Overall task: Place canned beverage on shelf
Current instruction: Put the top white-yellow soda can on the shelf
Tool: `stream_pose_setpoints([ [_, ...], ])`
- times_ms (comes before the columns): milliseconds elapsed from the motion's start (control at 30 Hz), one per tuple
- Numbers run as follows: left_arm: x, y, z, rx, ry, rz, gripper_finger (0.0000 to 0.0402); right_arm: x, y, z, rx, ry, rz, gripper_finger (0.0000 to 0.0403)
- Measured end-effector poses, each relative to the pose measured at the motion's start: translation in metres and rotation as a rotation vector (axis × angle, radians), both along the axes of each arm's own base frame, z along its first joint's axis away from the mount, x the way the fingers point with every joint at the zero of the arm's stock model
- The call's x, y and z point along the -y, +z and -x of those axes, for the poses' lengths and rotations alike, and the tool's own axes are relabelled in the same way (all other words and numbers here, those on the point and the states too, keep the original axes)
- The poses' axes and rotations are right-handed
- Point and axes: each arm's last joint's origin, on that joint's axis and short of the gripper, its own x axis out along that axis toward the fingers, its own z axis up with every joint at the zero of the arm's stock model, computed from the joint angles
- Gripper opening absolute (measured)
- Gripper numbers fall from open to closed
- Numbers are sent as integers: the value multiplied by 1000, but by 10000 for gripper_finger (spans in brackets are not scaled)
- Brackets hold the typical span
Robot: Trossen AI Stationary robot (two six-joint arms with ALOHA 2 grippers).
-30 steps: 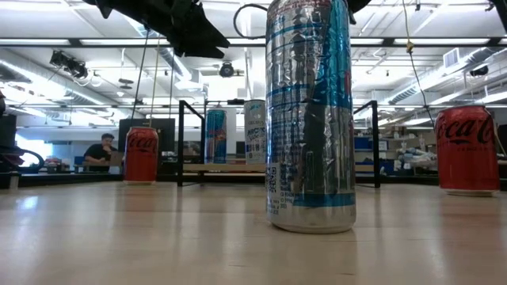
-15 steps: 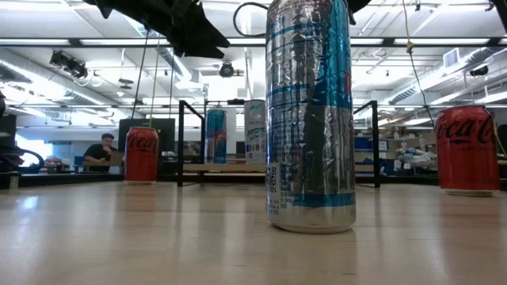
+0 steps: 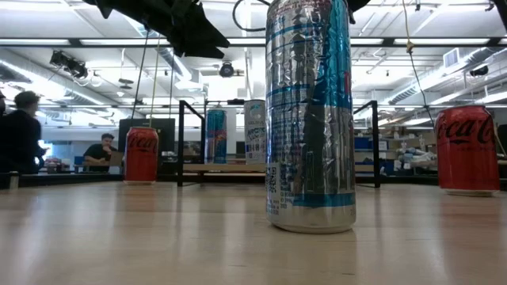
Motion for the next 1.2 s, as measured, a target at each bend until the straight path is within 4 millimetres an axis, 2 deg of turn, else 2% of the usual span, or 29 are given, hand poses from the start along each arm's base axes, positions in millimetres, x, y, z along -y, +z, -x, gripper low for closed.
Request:
stream_pose_setpoints([
  [433,0,0,0,0,0,0,299,2,2,-2,0,41,46,295],
  [667,0,0,0,0,0,0,299,3,9,-3,-34,223,109,295],
  [867,0,0,0,0,0,0,299,14,8,4,-32,369,84,295],
  [1200,0,0,0,0,0,0,299,33,8,17,60,412,-4,295],
])
